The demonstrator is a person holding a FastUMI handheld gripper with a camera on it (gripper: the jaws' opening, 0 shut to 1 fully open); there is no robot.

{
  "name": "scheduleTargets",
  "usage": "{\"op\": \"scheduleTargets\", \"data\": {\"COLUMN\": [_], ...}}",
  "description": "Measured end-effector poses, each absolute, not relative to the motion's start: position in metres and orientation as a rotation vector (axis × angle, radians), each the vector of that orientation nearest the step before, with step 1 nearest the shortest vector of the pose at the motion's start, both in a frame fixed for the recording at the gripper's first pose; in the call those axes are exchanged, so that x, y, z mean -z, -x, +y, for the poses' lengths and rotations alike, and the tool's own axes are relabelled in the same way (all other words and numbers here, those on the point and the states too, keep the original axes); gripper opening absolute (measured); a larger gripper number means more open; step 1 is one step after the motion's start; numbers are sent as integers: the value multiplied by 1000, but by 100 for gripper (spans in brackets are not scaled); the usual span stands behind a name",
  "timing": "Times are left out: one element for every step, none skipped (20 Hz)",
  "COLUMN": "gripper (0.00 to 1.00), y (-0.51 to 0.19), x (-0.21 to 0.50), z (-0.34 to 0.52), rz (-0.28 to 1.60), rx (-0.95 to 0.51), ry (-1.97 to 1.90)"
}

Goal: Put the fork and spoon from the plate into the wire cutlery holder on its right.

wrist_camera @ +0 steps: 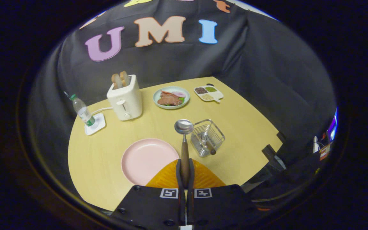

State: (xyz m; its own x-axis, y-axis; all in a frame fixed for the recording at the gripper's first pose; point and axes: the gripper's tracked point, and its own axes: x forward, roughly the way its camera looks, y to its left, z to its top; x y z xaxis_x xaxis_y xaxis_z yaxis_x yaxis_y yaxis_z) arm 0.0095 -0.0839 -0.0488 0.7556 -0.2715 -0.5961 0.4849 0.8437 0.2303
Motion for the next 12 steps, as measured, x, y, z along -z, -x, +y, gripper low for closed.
{"op": "scheduleTargets", "data": {"gripper": [4,4,4,4,4,4,4,4,4,4,4,4], "y": [-12,-14,-17,-21,-25,-28,-30,-30,-30,-33,-38,-39], "x": [50,52,55,57,59,62,66,70,73,76,79,81], "z": [-91,-98,-104,-108,-112,-116,-120,-124,-128,-130,-131,-132], "rz": [601,623,643,660,677,700,727,757,785,809,836,858], "rx": [446,466,483,498,510,520,530,540,548,552,551,546], "ry": [-408,-425,-444,-466,-487,-502,-509,-514,-522,-536,-553,-564]}}
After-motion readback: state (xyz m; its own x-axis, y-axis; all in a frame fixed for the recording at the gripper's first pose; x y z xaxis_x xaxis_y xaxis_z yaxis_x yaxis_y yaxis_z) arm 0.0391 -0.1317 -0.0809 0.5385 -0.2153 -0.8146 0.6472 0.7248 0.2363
